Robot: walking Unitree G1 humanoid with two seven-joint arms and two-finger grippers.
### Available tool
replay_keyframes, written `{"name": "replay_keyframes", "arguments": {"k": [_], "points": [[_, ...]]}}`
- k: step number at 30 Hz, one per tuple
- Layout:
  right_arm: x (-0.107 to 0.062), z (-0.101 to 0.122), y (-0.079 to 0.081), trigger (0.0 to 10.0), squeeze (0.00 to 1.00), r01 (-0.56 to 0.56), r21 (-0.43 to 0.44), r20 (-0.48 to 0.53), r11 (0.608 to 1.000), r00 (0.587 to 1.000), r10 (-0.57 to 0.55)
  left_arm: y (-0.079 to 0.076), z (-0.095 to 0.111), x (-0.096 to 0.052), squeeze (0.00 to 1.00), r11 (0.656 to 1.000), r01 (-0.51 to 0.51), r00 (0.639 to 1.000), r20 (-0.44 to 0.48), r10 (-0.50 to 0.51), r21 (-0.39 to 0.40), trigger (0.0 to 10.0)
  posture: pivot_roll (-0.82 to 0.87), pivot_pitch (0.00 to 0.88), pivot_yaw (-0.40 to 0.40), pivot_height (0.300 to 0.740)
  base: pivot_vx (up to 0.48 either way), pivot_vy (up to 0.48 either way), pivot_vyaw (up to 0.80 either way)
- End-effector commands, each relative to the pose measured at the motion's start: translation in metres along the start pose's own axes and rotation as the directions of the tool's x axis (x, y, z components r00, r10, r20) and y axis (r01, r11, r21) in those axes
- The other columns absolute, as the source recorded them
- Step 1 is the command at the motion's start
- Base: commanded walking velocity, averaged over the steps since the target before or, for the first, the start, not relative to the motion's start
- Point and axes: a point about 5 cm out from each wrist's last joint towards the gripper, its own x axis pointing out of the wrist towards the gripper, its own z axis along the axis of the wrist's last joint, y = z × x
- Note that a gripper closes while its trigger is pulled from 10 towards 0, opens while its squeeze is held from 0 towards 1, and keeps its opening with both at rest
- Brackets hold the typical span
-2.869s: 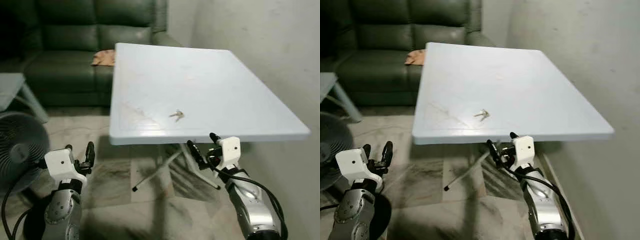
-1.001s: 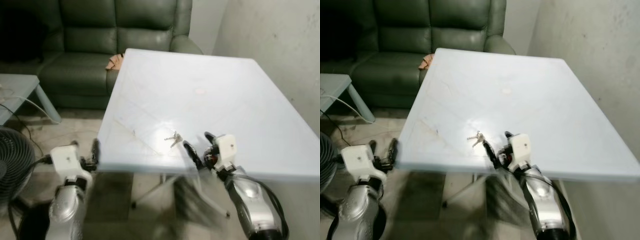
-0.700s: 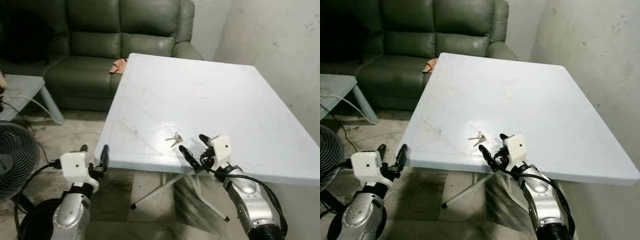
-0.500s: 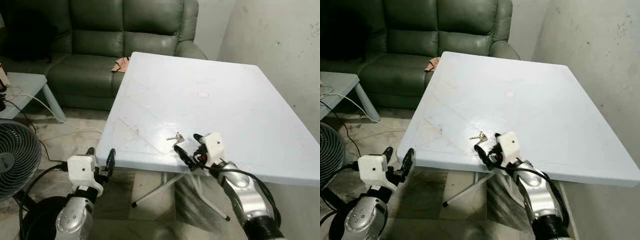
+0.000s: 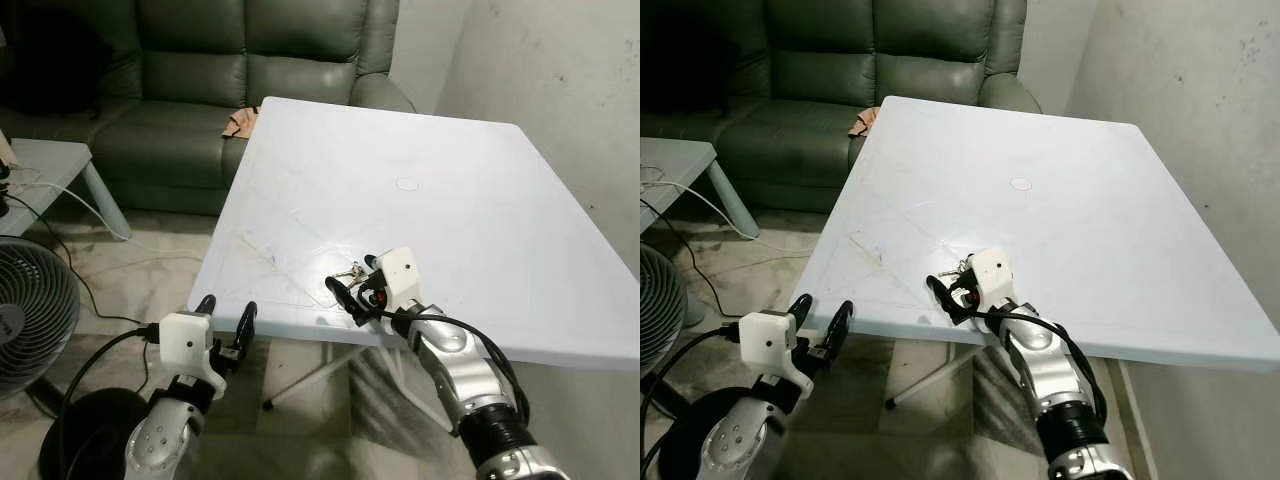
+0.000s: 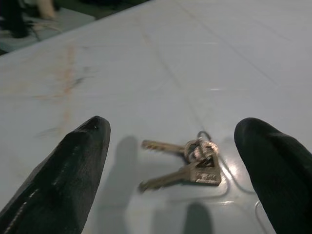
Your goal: Hang keys on a hook
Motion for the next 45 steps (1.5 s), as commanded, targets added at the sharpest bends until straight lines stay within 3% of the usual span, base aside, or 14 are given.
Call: {"name": "replay_keyframes", "arguments": {"k": [1, 13, 14, 15, 16, 19, 24, 25, 35, 39, 40, 43, 44, 45], "points": [[0.003, 0.000, -0.004, 10.0, 0.00, 0.069, 0.000, -0.028, 0.998, 0.997, -0.069, -0.006, 0.005, -0.001, 0.00, 0.999, 0.032, 0.999, 0.003, -0.032, 0.012, 10.0, -0.04, 0.103, -0.063, 0.732, 0.000, 0.000, 0.00], [0.006, -0.003, 0.000, 9.3, 0.00, 0.156, -0.030, -0.043, 0.987, 0.987, -0.157, -0.015, 0.012, -0.003, 0.00, 0.998, 0.064, 0.998, -0.001, -0.064, 0.012, 10.0, -0.03, 0.126, -0.071, 0.732, 0.000, 0.000, 0.00], [0.006, -0.003, -0.001, 7.3, 0.00, 0.162, -0.027, -0.046, 0.986, 0.986, -0.163, -0.015, 0.012, -0.003, 0.00, 0.998, 0.063, 0.998, -0.004, -0.063, 0.012, 10.0, -0.03, 0.127, -0.072, 0.732, 0.000, 0.000, 0.00], [0.007, -0.002, -0.002, 6.7, 0.00, 0.170, -0.021, -0.045, 0.985, 0.984, -0.170, -0.015, 0.011, -0.004, 0.00, 0.998, 0.060, 0.998, -0.010, -0.060, 0.018, 10.0, -0.02, 0.129, -0.074, 0.732, 0.000, 0.000, 0.00], [0.007, -0.002, -0.002, 3.6, 0.00, 0.170, -0.016, -0.041, 0.985, 0.984, -0.171, -0.014, 0.011, -0.004, 0.00, 0.998, 0.059, 0.998, -0.012, -0.059, 0.018, 10.0, -0.02, 0.129, -0.074, 0.732, 0.000, 0.000, 0.00], [0.007, 0.001, -0.003, 2.0, 0.00, 0.161, -0.002, -0.019, 0.987, 0.987, -0.161, -0.014, 0.011, -0.004, 0.00, 0.998, 0.057, 0.998, -0.016, -0.056, 0.014, 10.0, -0.03, 0.127, -0.075, 0.732, 0.000, 0.000, 0.00], [0.008, 0.007, -0.004, 4.3, 0.00, 0.155, 0.040, 0.014, 0.987, 0.988, -0.156, -0.015, 0.011, -0.004, 0.00, 0.998, 0.054, 0.998, -0.018, -0.054, 0.013, 10.0, -0.03, 0.124, -0.079, 0.732, 0.000, 0.000, 0.00], [0.008, 0.009, -0.003, 10.0, 0.00, 0.138, 0.055, 0.030, 0.989, 0.990, -0.140, -0.015, 0.011, -0.003, 0.00, 0.999, 0.053, 0.998, -0.018, -0.052, 0.014, 10.0, -0.03, 0.123, -0.079, 0.732, 0.000, 0.000, 0.00], [0.010, 0.016, -0.003, 10.0, 0.00, 0.088, 0.173, 0.057, 0.981, 0.993, -0.099, -0.015, 0.010, -0.004, 0.00, 0.999, 0.045, 0.999, -0.028, -0.044, 0.023, 10.0, -0.02, 0.131, -0.079, 0.732, 0.000, 0.000, 0.00], [0.013, 0.016, -0.007, 9.9, 0.00, 0.164, 0.163, 0.014, 0.973, 0.986, -0.169, -0.014, 0.010, -0.004, 0.00, 0.999, 0.038, 0.999, -0.029, -0.037, 0.019, 10.0, -0.02, 0.138, -0.078, 0.732, 0.000, 0.000, 0.00], [0.013, 0.016, -0.007, 8.6, 0.00, 0.168, 0.168, 0.009, 0.971, 0.985, -0.172, -0.014, 0.011, -0.004, 0.00, 0.999, 0.036, 0.999, -0.029, -0.036, 0.020, 10.0, -0.02, 0.138, -0.078, 0.732, 0.000, 0.000, 0.00], [0.015, 0.016, -0.006, 8.8, 0.00, 0.181, 0.160, 0.002, 0.970, 0.983, -0.184, -0.014, 0.011, -0.004, 0.00, 0.999, 0.035, 0.999, -0.029, -0.034, 0.020, 10.0, -0.02, 0.140, -0.078, 0.732, 0.000, 0.000, 0.00], [0.016, 0.015, -0.006, 6.3, 0.00, 0.191, 0.157, -0.014, 0.969, 0.981, -0.192, -0.014, 0.011, -0.004, 0.00, 0.999, 0.034, 0.999, -0.029, -0.033, 0.021, 10.0, -0.02, 0.141, -0.078, 0.732, 0.000, 0.000, 0.00], [0.016, 0.015, -0.006, 6.3, 0.00, 0.194, 0.157, -0.019, 0.968, 0.981, -0.193, -0.014, 0.011, -0.004, 0.00, 0.999, 0.033, 0.999, -0.029, -0.033, 0.021, 10.0, -0.02, 0.141, -0.078, 0.732, 0.000, 0.000, 0.00]]}}
